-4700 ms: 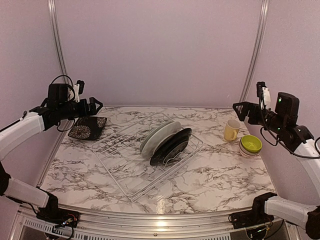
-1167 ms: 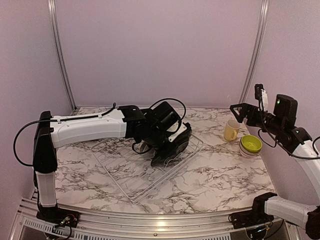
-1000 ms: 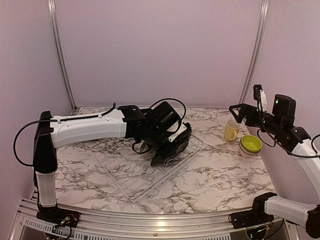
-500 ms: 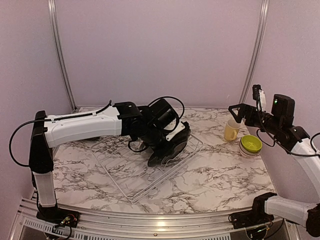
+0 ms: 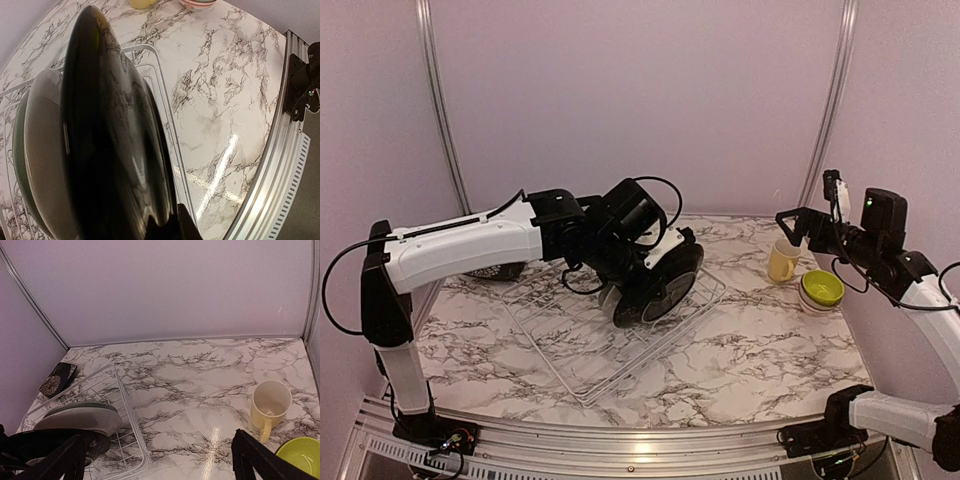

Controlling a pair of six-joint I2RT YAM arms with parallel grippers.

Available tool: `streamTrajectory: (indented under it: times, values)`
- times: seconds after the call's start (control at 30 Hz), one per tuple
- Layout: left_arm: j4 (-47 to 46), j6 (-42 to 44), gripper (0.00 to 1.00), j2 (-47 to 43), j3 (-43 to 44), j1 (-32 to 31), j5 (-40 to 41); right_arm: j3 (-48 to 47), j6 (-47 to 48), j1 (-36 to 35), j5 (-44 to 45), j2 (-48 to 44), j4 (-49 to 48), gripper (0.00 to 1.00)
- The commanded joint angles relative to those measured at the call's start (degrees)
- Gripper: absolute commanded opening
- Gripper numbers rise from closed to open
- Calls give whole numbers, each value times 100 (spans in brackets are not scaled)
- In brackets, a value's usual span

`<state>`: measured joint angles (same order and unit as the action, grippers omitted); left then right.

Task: Unload the mixed dishes from the dish rack
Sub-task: Grab the plate from the dish rack, then place the plate on the plate.

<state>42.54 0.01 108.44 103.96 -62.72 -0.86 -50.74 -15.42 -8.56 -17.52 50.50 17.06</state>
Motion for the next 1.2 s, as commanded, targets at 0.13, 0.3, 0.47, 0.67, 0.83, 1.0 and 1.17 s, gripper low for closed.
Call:
streamTrajectory:
  times: [0.13, 0.3, 0.47, 0.67, 0.83, 1.0, 1.17]
  values:
    - [-666, 34, 0, -934, 208, 87, -748, -176, -73, -23, -46, 42, -159, 99]
    - [-1104, -183, 0, -1234, -133, 165, -1537, -109, -108, -23, -94, 133, -245, 98]
    - [-2066, -544, 0, -1828, -771, 387, -2210, -164, -89, -23, -129, 162, -225, 99]
    - [-3239, -859, 0, -2803, -1585, 592, -1970, -157, -78, -23, -92, 92, -204, 98]
    - [-3925, -969, 0, -3532, -2058, 744, -1553, -116, -70, -23, -34, 57, -173, 98]
    - [-4340, -860, 0, -4172, -2517, 807, -309, -158, -84, -22, -142, 76, -176, 99]
    - [-3552, -615, 0, -4327, -2263, 907, 1807, -105, -102, -23, -33, -40, -225, 98]
